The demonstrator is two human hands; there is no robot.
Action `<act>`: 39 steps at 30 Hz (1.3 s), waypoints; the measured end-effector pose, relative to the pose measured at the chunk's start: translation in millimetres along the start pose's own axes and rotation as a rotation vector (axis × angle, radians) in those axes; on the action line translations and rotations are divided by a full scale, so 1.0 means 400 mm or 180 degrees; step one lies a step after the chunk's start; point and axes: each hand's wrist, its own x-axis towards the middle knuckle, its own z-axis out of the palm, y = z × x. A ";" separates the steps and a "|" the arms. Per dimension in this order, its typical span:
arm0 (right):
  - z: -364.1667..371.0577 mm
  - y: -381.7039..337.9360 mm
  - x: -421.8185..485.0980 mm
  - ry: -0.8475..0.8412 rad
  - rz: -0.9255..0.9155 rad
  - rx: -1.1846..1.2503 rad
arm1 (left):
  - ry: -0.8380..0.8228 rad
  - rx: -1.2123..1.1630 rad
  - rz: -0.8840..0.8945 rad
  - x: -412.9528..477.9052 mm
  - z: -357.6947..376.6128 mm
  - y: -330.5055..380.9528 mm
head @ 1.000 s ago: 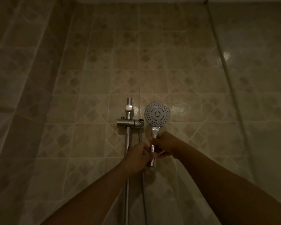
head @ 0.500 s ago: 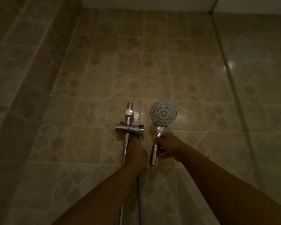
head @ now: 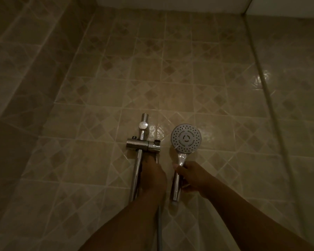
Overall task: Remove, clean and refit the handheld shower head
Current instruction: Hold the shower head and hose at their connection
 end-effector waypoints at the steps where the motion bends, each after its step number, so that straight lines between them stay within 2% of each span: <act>1: 0.000 -0.003 0.000 0.0001 -0.0028 0.0046 | 0.0072 -0.0303 -0.0212 0.000 0.002 0.016; 4: -0.002 -0.017 0.004 0.0008 -0.0114 0.0138 | 0.0177 -0.0914 -0.0565 0.010 0.011 0.043; 7: -0.004 -0.027 0.007 0.0029 -0.0175 0.0027 | 0.0219 -0.1116 -0.0724 0.023 0.021 0.051; 14: -0.025 -0.050 0.009 0.0218 -0.0205 0.0129 | -0.0347 -0.1046 -0.0520 0.010 0.012 0.031; 17: -0.029 -0.055 -0.005 0.0253 -0.0144 0.0235 | -0.0905 -0.1389 -0.0724 -0.020 -0.013 0.031; 20: -0.020 -0.047 -0.030 0.0263 -0.0108 0.0234 | -0.1362 -0.1441 -0.0630 -0.062 -0.050 0.012; 25: 0.006 -0.024 -0.089 0.0245 -0.0061 0.0319 | -0.1591 -0.1407 -0.0486 -0.139 -0.112 -0.016; 31: 0.041 -0.012 -0.164 0.0193 -0.0002 0.0594 | -0.2142 -0.1833 -0.1066 -0.273 -0.196 -0.086; 35: 0.076 -0.009 -0.215 0.0117 0.0052 0.0643 | -0.2522 -0.1845 -0.1202 -0.349 -0.246 -0.125; 39: 0.110 0.005 -0.258 0.0127 -0.0003 0.0592 | -0.2901 -0.1930 -0.1642 -0.403 -0.283 -0.153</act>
